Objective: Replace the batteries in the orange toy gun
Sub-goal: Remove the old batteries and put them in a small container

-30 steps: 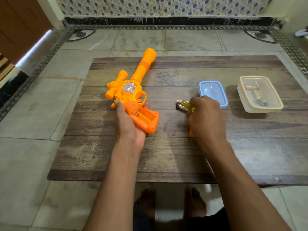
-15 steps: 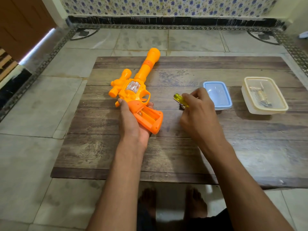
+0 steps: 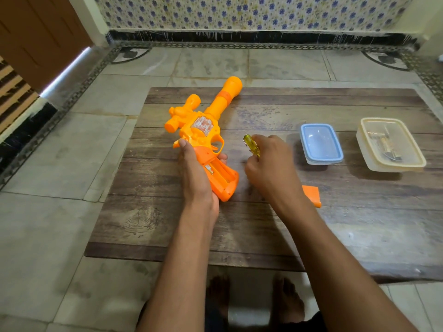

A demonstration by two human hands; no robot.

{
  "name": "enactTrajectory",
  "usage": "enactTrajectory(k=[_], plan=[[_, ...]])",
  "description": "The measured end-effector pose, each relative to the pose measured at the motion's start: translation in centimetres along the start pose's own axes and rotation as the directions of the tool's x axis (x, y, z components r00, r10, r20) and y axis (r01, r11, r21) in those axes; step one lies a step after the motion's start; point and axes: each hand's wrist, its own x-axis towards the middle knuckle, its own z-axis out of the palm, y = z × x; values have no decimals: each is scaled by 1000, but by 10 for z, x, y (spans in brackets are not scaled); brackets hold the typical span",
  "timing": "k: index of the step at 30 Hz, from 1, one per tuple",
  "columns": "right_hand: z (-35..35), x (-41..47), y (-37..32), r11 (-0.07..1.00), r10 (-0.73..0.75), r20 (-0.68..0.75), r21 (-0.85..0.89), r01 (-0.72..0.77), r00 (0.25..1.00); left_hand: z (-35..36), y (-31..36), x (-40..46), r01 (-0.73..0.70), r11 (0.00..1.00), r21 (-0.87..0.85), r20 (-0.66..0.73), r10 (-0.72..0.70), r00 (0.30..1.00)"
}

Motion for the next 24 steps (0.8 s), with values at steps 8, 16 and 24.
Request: enactTrajectory(k=[8,16,24], plan=[[-7,-1,1,991,12,-121,136,4,993,8,2,-3,-75,995,64,-14,76,997],[-1,7,-2,995,44,-115,98,-33,992,4,7,-3,38,999,-13,-11,-39,999],[4,50,-28,983,125,-32,-133,-129,992,1,13,-3,115,992,-47,8,-115,993]])
